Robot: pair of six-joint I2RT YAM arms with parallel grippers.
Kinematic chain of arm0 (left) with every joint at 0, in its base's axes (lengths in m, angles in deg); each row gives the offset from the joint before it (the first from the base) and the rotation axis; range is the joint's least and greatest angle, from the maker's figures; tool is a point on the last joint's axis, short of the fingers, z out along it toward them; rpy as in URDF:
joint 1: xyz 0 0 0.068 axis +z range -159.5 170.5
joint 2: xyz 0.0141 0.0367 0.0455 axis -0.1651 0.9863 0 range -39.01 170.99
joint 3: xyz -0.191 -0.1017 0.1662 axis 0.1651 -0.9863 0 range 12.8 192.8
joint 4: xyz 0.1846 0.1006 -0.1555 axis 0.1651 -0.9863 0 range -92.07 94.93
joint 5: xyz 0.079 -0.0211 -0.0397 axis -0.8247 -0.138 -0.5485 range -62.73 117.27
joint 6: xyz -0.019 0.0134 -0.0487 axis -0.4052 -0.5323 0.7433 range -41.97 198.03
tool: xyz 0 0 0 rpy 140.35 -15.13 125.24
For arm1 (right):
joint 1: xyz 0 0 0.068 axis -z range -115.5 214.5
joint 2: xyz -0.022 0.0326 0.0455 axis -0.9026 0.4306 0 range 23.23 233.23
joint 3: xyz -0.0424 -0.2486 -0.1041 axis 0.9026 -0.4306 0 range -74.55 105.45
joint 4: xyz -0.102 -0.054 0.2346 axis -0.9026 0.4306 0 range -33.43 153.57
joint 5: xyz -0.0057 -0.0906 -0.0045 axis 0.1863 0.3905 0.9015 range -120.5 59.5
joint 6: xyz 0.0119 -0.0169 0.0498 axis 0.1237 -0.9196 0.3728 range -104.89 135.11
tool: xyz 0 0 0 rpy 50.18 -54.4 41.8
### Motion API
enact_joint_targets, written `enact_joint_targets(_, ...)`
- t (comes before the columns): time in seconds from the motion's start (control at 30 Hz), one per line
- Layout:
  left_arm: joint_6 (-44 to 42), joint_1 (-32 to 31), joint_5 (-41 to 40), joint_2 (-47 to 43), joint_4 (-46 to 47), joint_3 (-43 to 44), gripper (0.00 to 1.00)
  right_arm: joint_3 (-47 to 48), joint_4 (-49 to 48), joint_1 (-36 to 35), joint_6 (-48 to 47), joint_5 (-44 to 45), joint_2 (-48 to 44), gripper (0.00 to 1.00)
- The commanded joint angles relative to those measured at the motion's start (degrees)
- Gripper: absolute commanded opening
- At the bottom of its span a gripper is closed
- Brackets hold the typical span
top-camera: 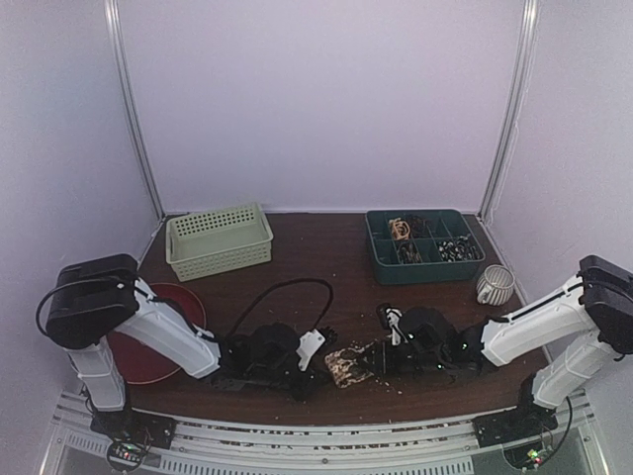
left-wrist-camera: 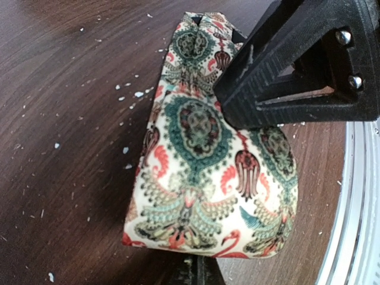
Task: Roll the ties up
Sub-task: Roll the tie at the center of the board.
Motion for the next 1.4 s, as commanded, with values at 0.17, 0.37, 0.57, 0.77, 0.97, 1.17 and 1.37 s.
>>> enact_joint_targets(0.17, -3.37, -0.36, -0.73, 0.0, -1.03, 4.91, 0.0, -1.81, 2.95, 0.31, -1.73, 2.97, -1.39, 0.29)
enact_joint_targets(0.37, -4.87, -0.36, -2.76, -1.03, -3.47, 6.63, 0.0, -2.06, 2.76, 0.65, -3.58, 3.88, -1.95, 0.28)
enact_joint_targets(0.57, -6.03, -0.36, -4.29, -0.95, -6.38, 9.02, 0.0, -2.27, 1.42, 1.21, -4.04, 3.65, -1.78, 0.26)
enact_joint_targets(0.77, -6.48, -0.36, -6.28, -1.72, -8.73, 10.84, 0.0, -4.45, -2.43, 1.16, -2.44, 2.12, -1.71, 0.24)
enact_joint_targets(0.97, -6.58, -0.36, -5.68, -0.85, -8.97, 11.62, 0.0, -6.25, -3.72, 1.12, -0.91, 2.91, -2.33, 0.24)
enact_joint_targets(1.17, -7.19, -0.36, -3.68, -0.63, -8.58, 12.41, 0.0, -5.89, -3.04, 1.15, -1.44, 4.45, -2.82, 0.24)
enact_joint_targets(1.37, -7.37, -0.36, -3.97, -1.29, -9.57, 12.97, 0.0, -5.16, -5.18, 1.1, -1.28, 2.11, -1.42, 0.24)
